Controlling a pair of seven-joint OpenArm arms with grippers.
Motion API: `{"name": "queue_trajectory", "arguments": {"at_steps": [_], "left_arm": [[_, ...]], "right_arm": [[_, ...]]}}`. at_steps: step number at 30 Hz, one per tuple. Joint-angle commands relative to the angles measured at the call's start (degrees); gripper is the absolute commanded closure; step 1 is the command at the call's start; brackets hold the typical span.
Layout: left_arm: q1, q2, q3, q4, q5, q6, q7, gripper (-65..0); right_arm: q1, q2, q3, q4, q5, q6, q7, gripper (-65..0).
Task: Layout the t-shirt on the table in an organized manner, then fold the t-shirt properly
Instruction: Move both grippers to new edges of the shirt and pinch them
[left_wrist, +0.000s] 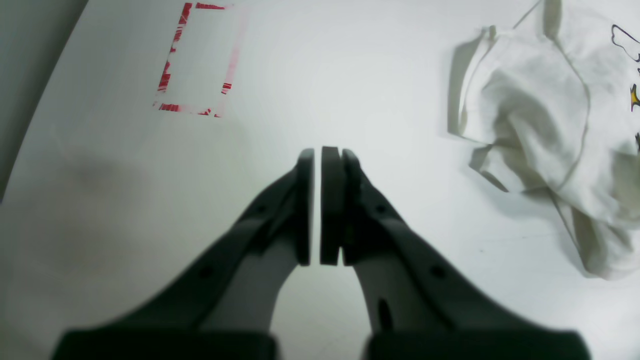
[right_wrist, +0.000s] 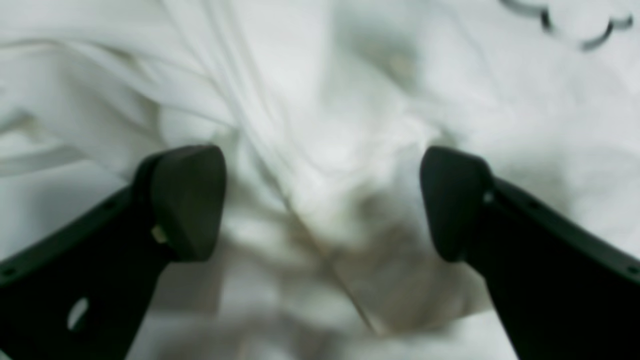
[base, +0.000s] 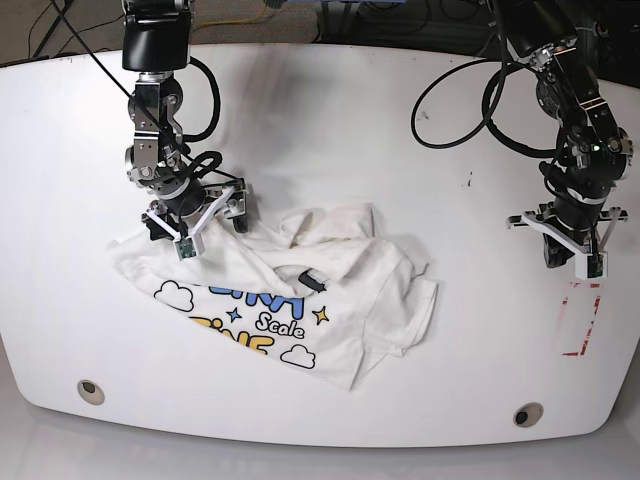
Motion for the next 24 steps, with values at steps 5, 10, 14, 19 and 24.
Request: {"name": "queue_trajectory", "arguments": {"at_steps": [5, 10, 14, 19, 24], "left_arm": [[-0.85, -0.46, -0.02, 0.86, -0.54, -0.06, -1.54, 0.0], [-0.76, -0.46, -0.02, 0.86, -0.54, -0.06, -1.54, 0.0], [-0.76, -0.46, -0.02, 0.86, -0.54, -0.06, -1.54, 0.0], [-0.76, -0.46, -0.02, 0.86, -0.54, -0.06, -1.54, 0.0], [-0.76, -0.37, -0.02, 0.78, -0.54, -0.06, -1.54, 0.0]], "right_arm": [[1.46, 1.5, 0.17, 0.55, 0.86, 0.42, 1.01, -42.2], [1.55, 1.76, 0.17, 0.55, 0.86, 0.42, 1.01, -36.9], [1.55, 1.76, 0.0, 0.55, 0.86, 0.42, 1.01, -36.5], [1.55, 1.59, 0.0, 0.55, 0.86, 0.42, 1.01, -36.1], [1.55, 1.41, 0.09, 0.64, 0.86, 0.42, 1.01, -25.0]]}}
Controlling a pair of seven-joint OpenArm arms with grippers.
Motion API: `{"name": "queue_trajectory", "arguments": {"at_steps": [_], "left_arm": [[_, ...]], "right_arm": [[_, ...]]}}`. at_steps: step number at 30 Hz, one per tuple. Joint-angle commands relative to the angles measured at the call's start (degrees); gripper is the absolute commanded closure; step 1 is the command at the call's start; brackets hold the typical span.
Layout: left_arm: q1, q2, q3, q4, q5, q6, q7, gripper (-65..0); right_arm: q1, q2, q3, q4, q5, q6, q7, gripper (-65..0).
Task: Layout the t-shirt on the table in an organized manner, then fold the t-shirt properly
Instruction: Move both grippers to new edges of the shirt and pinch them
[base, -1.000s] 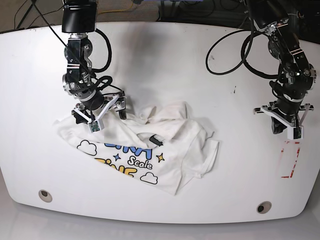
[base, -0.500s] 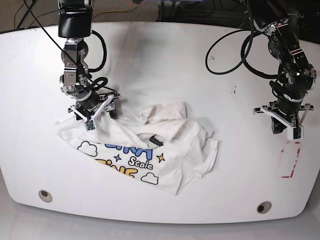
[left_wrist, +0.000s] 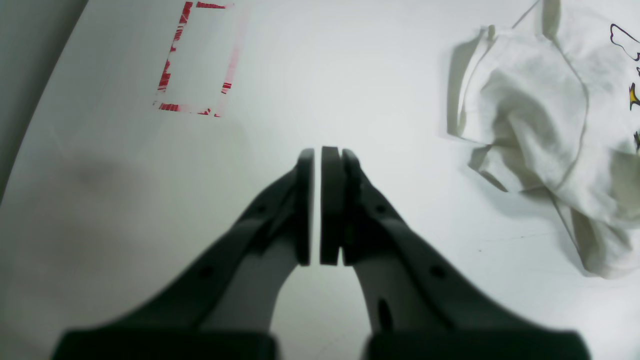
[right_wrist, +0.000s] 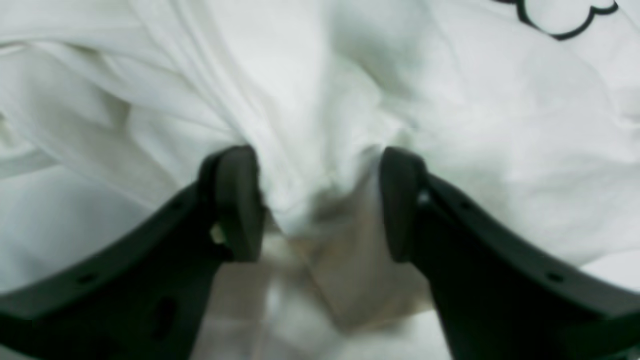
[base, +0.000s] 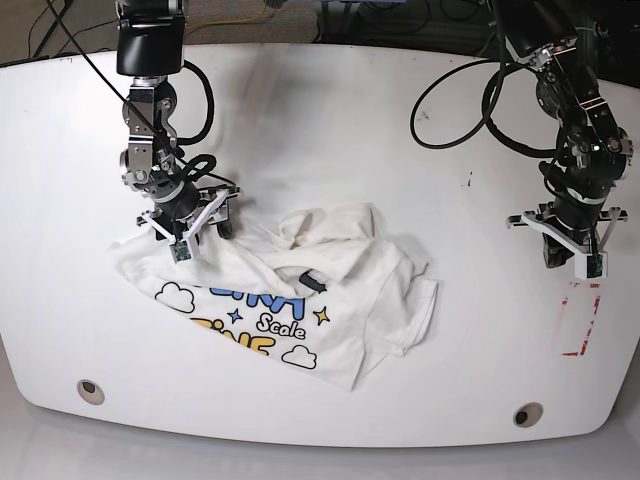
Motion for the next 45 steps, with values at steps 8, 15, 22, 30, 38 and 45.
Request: {"name": "queue_trajectory", "arguments": {"at_steps": [8, 15, 22, 30, 38, 45], "left_arm": [[-0.67, -0.37, 1.82, 0.78, -0.45, -0.06, -1.54, 0.0], [-0.76, -0.37, 3.41, -0.54, -0.45, -0.06, -1.54, 0.0], [-2.34, -0.37, 3.49, -8.89, -0.63, -0.06, -1.54, 0.0], [-5.94, 0.24, 3.93, -20.15, -0.63, -0.15, -1.54, 0.0], [-7.88, 1.83, 5.78, -24.1, -0.72, -0.15, -1.98, -20.6], [-8.41, 4.46, 6.04, -24.28, -0.72, -0.15, -5.24, -49.6]], "right_arm": [[2.01, 0.16, 0.06, 1.01, 0.51, 0.05, 1.29, -0.5], [1.66, 0.16, 0.42, 6.9, 0.59, 0.14, 0.76, 0.0], [-0.36, 0.16, 0.42, 20.17, 0.51, -0.21, -5.04, 0.0], [-2.56, 0.16, -0.02, 35.21, 0.51, -0.21, -10.4, 0.0], [-3.53, 0.16, -0.02, 39.34, 0.51, 0.14, -10.84, 0.0], [-3.7, 0.16, -0.02, 39.25, 0.51, 0.14, -10.67, 0.0]]}}
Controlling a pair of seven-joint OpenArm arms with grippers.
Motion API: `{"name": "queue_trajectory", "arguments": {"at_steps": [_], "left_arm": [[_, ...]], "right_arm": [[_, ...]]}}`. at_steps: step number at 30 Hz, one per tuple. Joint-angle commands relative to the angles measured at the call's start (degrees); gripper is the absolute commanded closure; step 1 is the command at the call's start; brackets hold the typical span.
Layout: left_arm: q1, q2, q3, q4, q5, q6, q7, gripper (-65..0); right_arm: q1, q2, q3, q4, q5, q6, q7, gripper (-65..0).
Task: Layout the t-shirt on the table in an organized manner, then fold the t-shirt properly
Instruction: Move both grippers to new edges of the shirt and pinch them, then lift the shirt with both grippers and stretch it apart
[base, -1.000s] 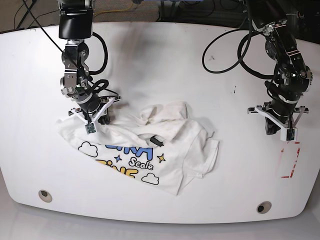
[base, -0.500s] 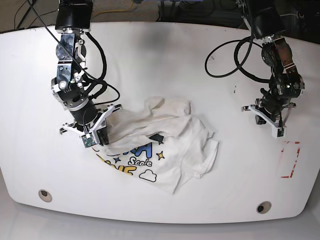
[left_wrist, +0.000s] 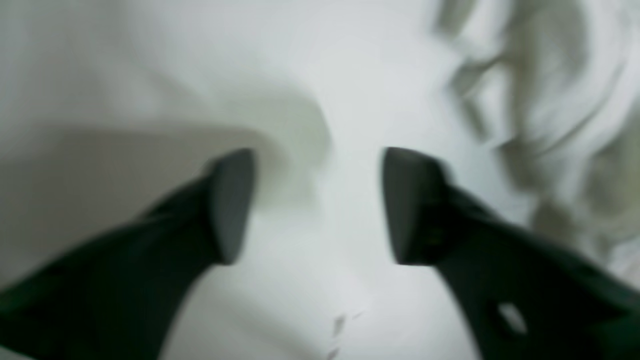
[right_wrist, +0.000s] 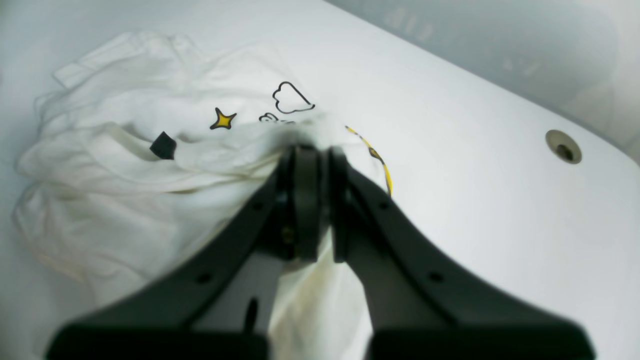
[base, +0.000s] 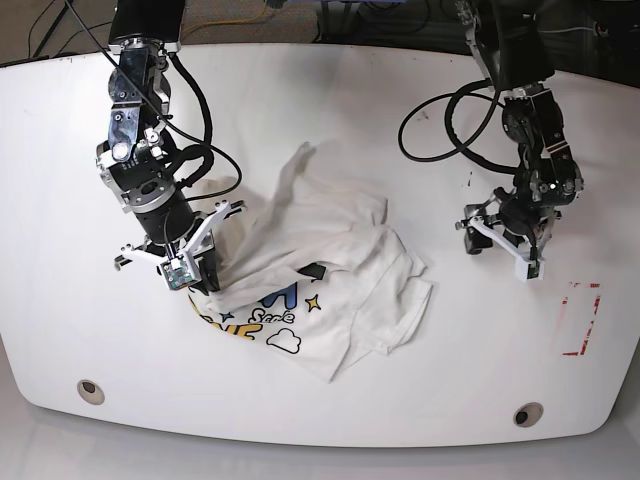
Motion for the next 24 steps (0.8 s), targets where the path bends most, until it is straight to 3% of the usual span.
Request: {"name": "queue_trajectory", "arguments": {"at_steps": [1, 9, 19, 24], "left_arm": [[-2.14, 0.75, 0.34, 0.77, -0.58, -0.13, -2.42, -52.1], [-5.83, 3.13, 1.22, -4.51, -0.5, -0.13, -5.67, -50.4], [-12.95, 4.27, 1.4, -20.07, -0.23, -0.04, -13.41, -41.1], [-16.91, 4.27, 1.4, -28.33, -0.32, -0.04, -16.75, -40.0]], "right_arm": [[1.08, 0.43, 0.22, 1.02, 0.62, -0.1, 1.86, 0.0], [0.03, 0.34, 0.22, 1.11, 0.62, -0.02, 2.12, 0.0], [-0.24, -0.72, 0.13, 1.11, 0.62, -0.02, 2.12, 0.0], [-0.24, -0.8, 0.13, 1.11, 0.62, 0.07, 2.12, 0.0]]}}
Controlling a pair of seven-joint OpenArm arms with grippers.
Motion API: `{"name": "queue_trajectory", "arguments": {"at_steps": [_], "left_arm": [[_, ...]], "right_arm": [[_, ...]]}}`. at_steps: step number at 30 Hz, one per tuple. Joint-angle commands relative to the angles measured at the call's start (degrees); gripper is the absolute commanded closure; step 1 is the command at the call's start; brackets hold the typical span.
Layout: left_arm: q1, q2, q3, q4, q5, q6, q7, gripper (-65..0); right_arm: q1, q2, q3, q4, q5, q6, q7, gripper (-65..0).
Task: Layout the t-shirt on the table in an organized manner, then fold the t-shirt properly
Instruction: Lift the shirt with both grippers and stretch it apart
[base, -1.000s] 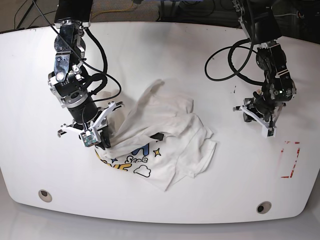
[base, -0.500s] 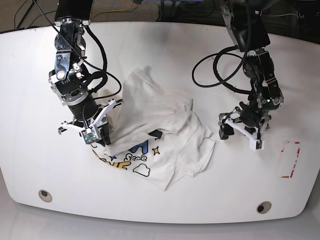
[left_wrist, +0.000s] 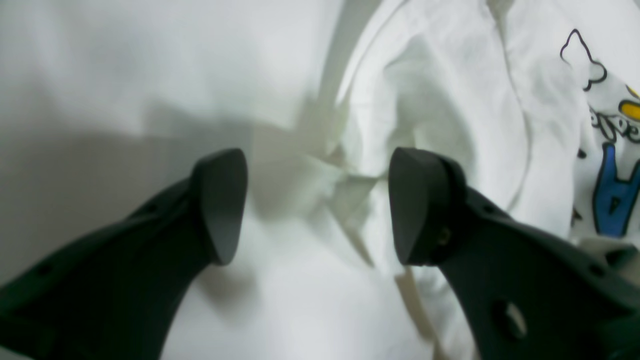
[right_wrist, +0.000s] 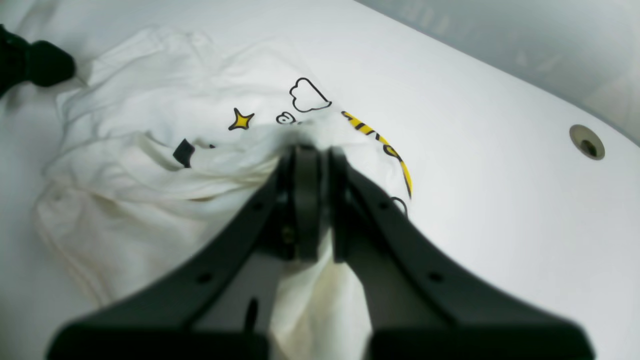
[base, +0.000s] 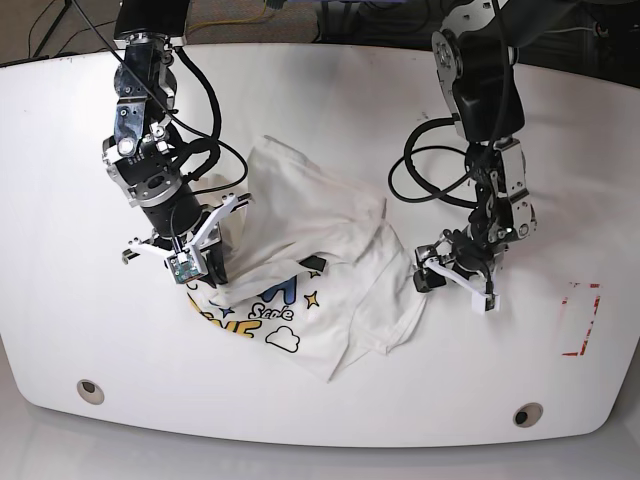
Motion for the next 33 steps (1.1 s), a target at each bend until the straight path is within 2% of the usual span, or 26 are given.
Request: {"name": "queue_trajectory", "arguments": {"at_steps": [1, 11, 26, 29, 31, 32, 33], "left_arm": [[-3.73, -0.1, 0.15, -3.25, -0.84, -0.23, -2.77, -40.1], [-9.89, 0.78, 0.15, -16.79, -0.76, -0.23, -6.37, -40.1], [-9.97, 1.04, 0.5, -18.54, -0.58, -0.23, -6.28, -39.0], [-9.89, 0.95, 2.26, -18.54, -0.58, -0.23, -6.37, -33.5], [-9.45, 0.86, 3.84, -18.54, -0.67, -0.23, -6.46, -26.5], [-9.18, 0.86, 4.9, -18.46, -0.67, -0.23, -6.55, -19.7], [-9.09, 0.86, 5.43, -18.46, -0.76, -0.15, -6.55, -16.2]], "right_arm": [[0.94, 0.4, 0.24, 1.11, 0.49, -0.1, 1.86, 0.0], [1.03, 0.4, 0.24, 1.11, 0.49, -0.1, 1.86, 0.0], [1.21, 0.4, 0.24, 1.11, 0.49, -0.1, 1.95, 0.0], [1.21, 0.4, 0.33, 1.11, 0.49, -0.1, 1.95, 0.0], [1.21, 0.4, 0.33, 1.11, 0.49, -0.1, 1.95, 0.0], [1.21, 0.4, 0.33, 1.11, 0.49, -0.1, 1.95, 0.0], [1.21, 0.4, 0.33, 1.11, 0.49, -0.1, 1.95, 0.0]]}}
